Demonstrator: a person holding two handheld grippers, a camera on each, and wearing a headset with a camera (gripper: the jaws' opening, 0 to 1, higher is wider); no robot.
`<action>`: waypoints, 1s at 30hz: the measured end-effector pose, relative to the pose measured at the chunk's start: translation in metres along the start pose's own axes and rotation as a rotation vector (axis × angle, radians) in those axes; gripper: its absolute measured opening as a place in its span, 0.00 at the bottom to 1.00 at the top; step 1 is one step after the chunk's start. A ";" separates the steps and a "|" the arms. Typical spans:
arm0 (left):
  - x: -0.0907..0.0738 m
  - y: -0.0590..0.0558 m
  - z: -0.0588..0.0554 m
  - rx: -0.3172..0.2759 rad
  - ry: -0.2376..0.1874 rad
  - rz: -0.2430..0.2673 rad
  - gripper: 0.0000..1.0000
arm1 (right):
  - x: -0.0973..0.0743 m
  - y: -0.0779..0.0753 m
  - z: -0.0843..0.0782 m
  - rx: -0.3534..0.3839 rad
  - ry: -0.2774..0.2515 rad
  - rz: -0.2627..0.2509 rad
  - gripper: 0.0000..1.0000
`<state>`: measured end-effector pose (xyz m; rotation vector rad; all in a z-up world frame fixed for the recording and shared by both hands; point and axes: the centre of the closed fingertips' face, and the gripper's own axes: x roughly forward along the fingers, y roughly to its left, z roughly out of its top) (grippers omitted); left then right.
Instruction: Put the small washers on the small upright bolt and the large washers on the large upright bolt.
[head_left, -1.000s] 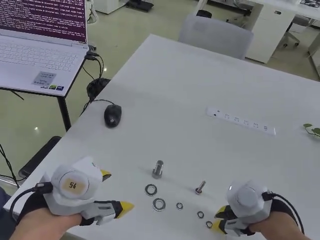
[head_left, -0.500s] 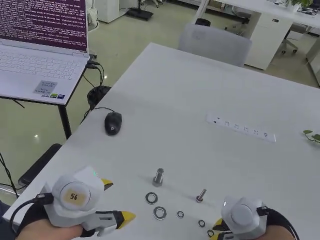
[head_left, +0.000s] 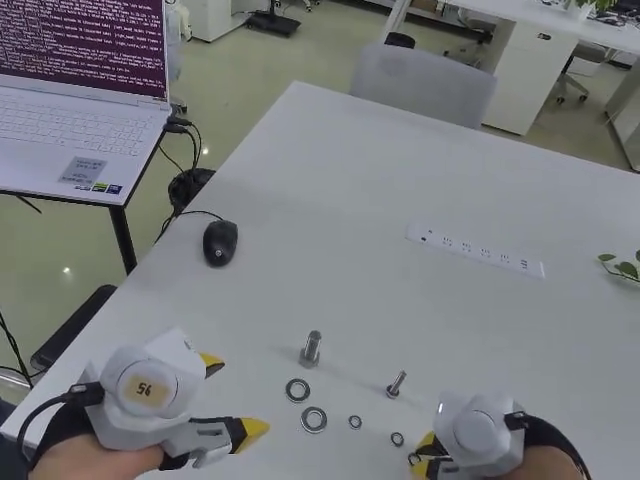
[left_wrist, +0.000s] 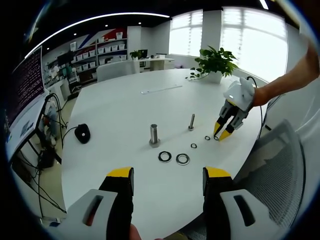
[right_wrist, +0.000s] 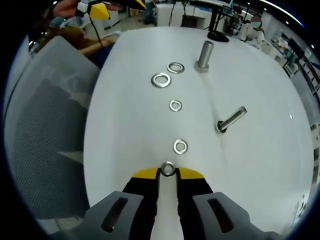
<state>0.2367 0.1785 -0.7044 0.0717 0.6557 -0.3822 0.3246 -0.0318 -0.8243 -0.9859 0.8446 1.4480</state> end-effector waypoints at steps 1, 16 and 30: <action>0.000 0.000 0.000 0.001 0.000 0.001 0.55 | 0.000 0.000 0.000 0.005 -0.001 -0.003 0.14; -0.003 0.002 -0.001 -0.001 0.004 0.007 0.54 | 0.000 -0.005 0.003 0.154 -0.041 -0.041 0.13; -0.003 0.004 -0.003 -0.012 0.003 0.010 0.54 | -0.013 -0.020 0.013 0.199 -0.082 -0.078 0.13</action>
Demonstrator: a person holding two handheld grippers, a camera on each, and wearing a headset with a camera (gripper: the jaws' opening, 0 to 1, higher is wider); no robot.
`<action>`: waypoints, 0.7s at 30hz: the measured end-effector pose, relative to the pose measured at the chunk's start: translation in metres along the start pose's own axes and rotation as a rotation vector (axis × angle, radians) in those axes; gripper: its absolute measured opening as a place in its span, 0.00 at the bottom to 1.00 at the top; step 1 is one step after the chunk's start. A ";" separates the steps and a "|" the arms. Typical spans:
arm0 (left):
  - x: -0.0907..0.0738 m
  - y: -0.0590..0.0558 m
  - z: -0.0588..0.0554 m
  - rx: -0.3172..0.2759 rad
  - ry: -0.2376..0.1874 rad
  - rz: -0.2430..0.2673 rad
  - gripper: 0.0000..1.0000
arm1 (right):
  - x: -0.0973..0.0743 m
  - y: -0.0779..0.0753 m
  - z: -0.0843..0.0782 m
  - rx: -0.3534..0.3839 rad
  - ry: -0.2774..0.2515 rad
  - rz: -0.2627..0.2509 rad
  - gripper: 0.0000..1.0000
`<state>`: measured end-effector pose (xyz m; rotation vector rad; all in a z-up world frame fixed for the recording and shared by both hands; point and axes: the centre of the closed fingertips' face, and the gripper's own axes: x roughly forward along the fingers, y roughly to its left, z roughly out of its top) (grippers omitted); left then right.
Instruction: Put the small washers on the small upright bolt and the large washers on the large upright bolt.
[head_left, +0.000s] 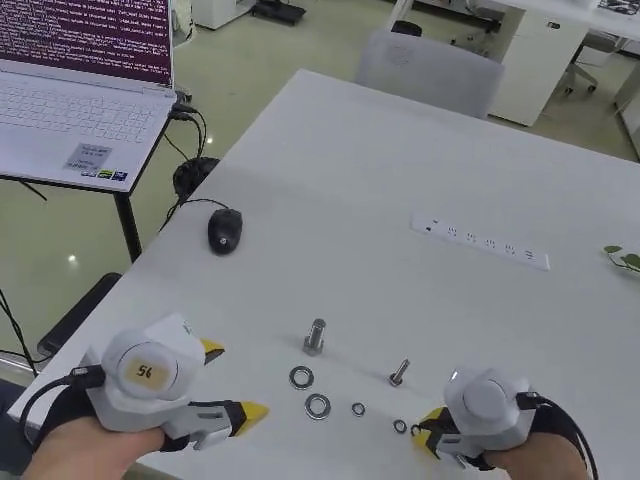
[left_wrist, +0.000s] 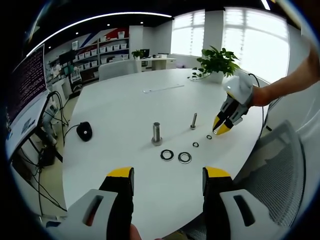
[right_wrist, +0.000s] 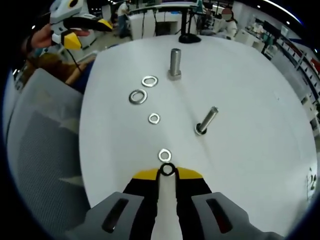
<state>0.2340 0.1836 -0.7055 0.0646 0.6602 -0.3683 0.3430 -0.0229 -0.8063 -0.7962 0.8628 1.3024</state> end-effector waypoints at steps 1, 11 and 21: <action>0.000 0.000 -0.001 0.000 0.001 0.000 0.54 | -0.002 -0.002 0.002 -0.001 -0.003 -0.004 0.13; 0.001 0.001 0.000 -0.002 0.000 -0.001 0.54 | -0.015 -0.018 0.022 -0.012 -0.044 -0.044 0.13; 0.002 0.003 0.001 -0.001 -0.001 0.000 0.54 | -0.030 -0.043 0.047 -0.042 -0.071 -0.078 0.13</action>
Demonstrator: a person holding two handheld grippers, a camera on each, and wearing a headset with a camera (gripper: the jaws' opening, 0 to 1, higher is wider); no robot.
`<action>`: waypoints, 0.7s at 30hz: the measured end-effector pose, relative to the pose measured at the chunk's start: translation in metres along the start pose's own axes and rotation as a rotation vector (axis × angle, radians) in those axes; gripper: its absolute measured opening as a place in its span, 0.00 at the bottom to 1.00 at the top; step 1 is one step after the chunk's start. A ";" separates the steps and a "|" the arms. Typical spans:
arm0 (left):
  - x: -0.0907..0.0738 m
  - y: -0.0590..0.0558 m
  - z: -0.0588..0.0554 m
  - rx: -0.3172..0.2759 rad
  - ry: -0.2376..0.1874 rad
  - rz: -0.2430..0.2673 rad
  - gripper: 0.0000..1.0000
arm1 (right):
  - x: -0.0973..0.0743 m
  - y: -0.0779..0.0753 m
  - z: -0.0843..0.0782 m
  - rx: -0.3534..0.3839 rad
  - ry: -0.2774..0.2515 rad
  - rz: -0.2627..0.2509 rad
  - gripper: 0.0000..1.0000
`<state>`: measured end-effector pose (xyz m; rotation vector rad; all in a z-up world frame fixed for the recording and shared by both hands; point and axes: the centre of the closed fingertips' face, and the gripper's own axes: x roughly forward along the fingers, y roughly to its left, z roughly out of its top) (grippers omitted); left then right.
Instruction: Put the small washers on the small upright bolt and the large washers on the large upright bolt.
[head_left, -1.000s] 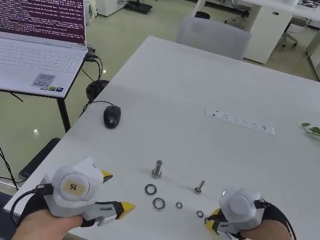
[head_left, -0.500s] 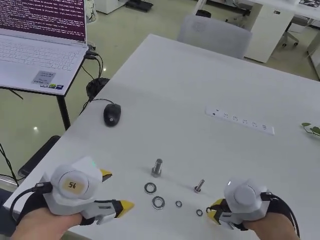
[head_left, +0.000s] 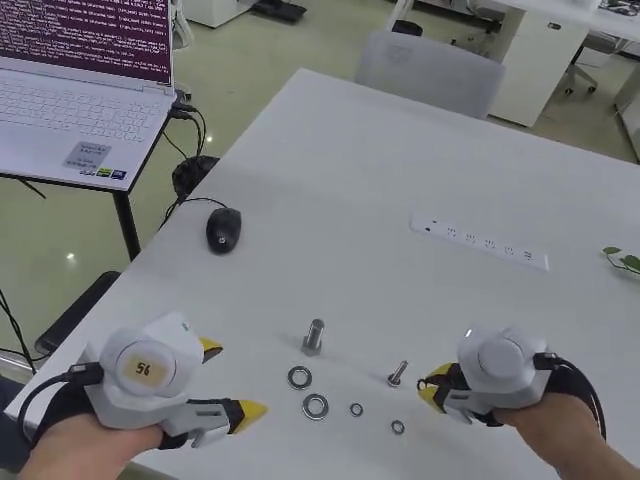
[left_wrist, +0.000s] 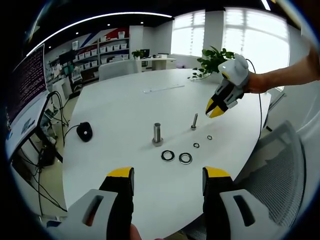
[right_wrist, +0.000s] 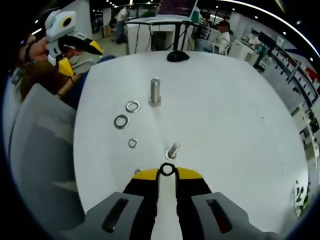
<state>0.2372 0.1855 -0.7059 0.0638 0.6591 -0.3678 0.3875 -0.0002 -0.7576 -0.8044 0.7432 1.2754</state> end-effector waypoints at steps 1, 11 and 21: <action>0.000 0.000 0.000 0.001 0.001 0.000 0.54 | -0.001 -0.001 0.002 -0.002 -0.001 -0.001 0.13; 0.000 0.001 -0.001 -0.002 0.001 0.000 0.54 | 0.000 -0.008 0.012 -0.081 0.012 0.032 0.13; 0.000 0.003 -0.002 -0.012 -0.001 0.004 0.54 | 0.000 -0.017 0.026 -0.138 0.027 0.070 0.13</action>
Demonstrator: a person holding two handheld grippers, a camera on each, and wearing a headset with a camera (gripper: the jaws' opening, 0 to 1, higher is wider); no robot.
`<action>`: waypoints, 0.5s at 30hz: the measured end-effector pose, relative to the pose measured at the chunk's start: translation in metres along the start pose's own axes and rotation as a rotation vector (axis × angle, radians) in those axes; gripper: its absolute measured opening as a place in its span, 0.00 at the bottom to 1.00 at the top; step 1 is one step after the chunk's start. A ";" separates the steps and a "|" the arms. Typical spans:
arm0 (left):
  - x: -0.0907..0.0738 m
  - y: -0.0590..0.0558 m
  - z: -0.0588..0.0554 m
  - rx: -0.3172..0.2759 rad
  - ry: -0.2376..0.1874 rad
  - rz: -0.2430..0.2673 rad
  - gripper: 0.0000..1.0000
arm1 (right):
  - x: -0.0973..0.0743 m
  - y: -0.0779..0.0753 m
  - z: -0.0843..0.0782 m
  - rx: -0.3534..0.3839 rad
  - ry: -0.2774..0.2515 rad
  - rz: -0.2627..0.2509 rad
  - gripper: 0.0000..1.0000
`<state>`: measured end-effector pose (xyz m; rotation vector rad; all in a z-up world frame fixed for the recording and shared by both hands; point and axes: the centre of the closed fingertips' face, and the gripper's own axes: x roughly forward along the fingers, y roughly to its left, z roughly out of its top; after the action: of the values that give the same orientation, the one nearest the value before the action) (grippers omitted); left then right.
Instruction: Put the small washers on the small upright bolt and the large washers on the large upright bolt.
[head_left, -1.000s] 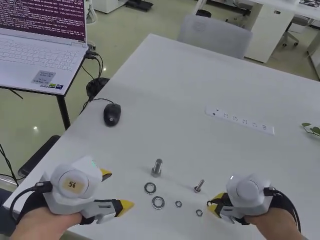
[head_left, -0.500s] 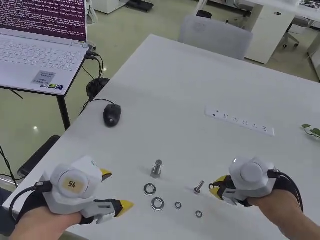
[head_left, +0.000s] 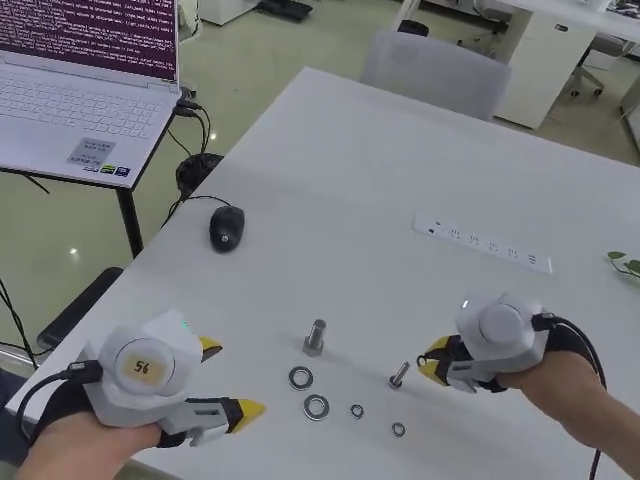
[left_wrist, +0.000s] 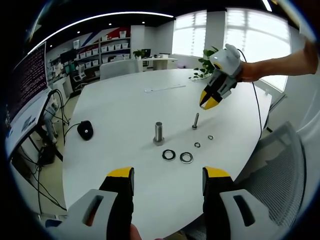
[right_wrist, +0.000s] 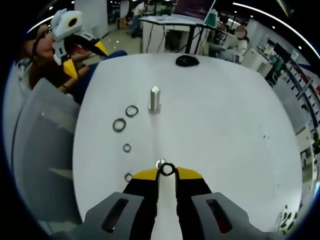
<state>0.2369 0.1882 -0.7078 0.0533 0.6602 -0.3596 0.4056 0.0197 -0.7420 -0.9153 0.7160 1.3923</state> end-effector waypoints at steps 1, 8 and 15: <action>0.000 0.000 0.000 -0.002 -0.001 0.000 0.54 | 0.000 -0.002 0.002 -0.007 0.001 0.003 0.13; 0.000 0.000 0.000 -0.008 -0.003 0.001 0.54 | 0.005 -0.004 0.010 -0.041 0.015 0.040 0.13; -0.001 0.003 -0.002 -0.020 -0.006 0.007 0.54 | 0.015 0.007 0.004 -0.077 0.065 0.087 0.13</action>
<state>0.2355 0.1913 -0.7087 0.0357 0.6571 -0.3464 0.3992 0.0302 -0.7538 -1.0037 0.7632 1.4805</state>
